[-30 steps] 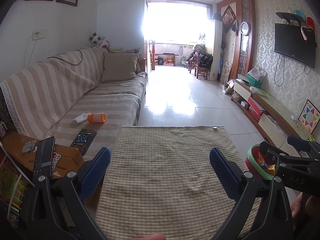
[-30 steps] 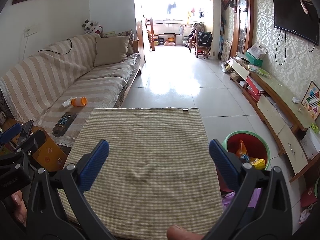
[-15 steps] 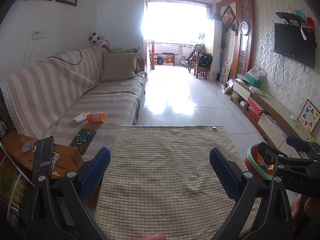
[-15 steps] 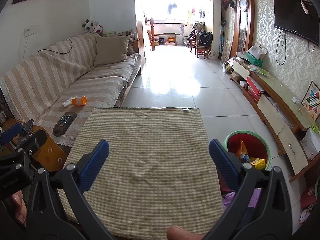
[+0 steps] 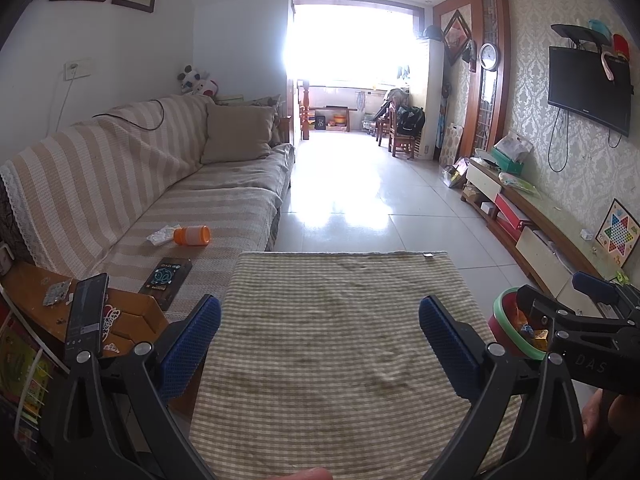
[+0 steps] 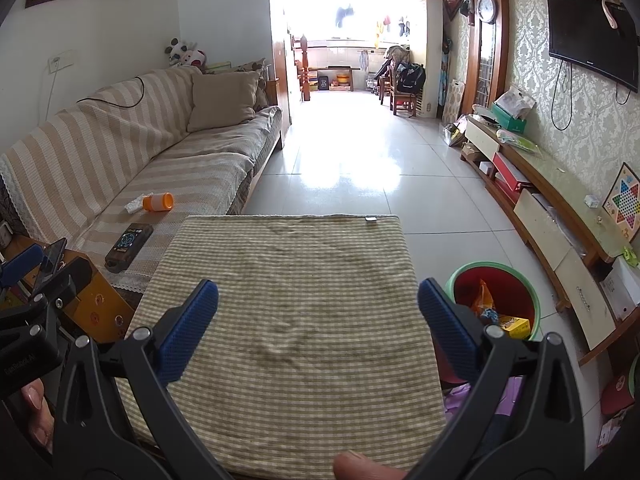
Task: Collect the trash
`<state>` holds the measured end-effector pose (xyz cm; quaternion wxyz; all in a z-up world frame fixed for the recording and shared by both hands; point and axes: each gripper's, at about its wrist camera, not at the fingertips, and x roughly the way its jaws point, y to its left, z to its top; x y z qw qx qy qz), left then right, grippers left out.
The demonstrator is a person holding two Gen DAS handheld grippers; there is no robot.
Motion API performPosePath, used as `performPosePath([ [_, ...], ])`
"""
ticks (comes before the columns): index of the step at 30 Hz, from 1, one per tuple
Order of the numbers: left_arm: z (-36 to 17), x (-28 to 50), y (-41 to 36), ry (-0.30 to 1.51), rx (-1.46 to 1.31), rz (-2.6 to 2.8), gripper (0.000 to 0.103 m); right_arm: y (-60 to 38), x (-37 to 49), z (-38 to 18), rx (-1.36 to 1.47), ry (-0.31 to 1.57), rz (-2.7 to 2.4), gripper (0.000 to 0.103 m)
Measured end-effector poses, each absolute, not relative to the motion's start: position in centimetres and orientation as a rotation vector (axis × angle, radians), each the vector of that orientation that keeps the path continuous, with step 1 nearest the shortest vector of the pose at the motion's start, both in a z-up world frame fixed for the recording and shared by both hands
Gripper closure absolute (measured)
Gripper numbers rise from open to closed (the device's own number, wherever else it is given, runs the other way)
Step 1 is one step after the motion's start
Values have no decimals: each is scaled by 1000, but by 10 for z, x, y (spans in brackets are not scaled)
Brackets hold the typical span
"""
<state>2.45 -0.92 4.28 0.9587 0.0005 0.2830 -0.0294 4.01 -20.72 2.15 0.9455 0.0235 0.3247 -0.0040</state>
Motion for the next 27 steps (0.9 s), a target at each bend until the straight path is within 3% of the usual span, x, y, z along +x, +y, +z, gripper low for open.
performPosePath([
  [27,39,23,-8,568,-15,-48,8,-207,41,19,47,668,-8,5],
])
